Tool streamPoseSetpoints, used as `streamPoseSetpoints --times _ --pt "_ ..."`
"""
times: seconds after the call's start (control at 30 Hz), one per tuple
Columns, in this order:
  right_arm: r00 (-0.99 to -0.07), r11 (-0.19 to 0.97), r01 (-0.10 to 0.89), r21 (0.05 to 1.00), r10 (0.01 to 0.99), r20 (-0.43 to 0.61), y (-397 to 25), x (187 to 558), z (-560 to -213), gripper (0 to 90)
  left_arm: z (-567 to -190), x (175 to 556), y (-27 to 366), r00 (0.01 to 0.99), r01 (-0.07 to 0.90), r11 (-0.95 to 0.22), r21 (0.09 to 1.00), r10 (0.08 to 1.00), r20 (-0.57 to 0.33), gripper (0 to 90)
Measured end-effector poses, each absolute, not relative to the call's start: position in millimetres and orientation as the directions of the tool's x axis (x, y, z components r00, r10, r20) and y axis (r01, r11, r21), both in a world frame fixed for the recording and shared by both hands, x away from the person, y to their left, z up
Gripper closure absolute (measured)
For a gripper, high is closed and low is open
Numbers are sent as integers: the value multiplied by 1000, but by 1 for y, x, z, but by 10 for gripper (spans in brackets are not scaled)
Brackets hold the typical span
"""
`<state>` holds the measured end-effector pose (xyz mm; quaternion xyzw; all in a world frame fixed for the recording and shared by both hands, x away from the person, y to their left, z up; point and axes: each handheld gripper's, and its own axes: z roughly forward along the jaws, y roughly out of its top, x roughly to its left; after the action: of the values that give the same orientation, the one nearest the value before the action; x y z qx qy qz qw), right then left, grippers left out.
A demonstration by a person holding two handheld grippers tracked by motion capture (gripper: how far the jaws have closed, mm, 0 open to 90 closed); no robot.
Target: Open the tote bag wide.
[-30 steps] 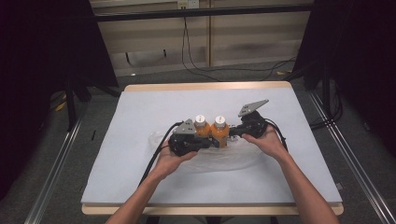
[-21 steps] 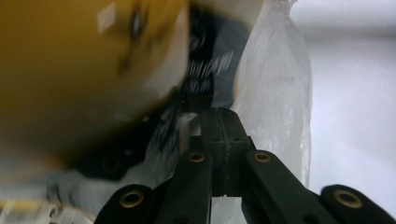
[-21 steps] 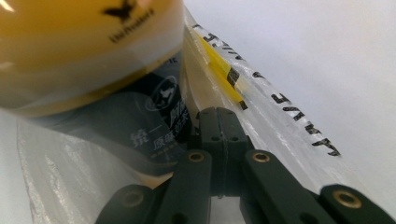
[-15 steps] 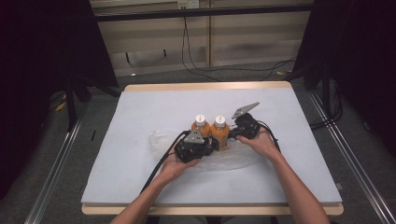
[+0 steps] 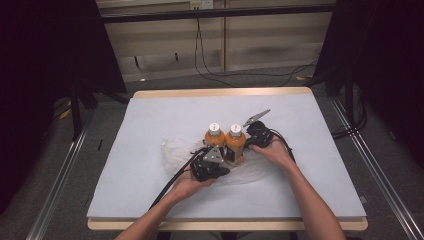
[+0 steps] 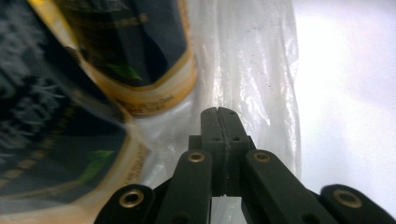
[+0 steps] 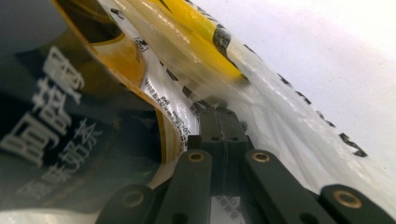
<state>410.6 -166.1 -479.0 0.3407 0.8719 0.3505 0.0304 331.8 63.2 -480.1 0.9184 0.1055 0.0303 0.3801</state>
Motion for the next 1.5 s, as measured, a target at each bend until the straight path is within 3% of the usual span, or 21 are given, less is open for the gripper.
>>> streamPoseSetpoints --times 0.2,0.4,0.6,1.5 --pt "-750 503 596 626 627 210 -166 416 -480 900 -481 329 62 980 170 -687 707 193 -48 900" --pt "-748 535 592 603 642 166 -156 424 -476 900 -481 323 60 984 157 -687 709 170 -54 900" --pt "-741 494 600 629 640 203 -159 429 -480 900 -482 319 62 981 178 -670 721 174 -81 900" --pt "-671 447 628 637 725 152 -145 449 -480 900 -480 302 56 990 136 -689 712 116 -77 900"
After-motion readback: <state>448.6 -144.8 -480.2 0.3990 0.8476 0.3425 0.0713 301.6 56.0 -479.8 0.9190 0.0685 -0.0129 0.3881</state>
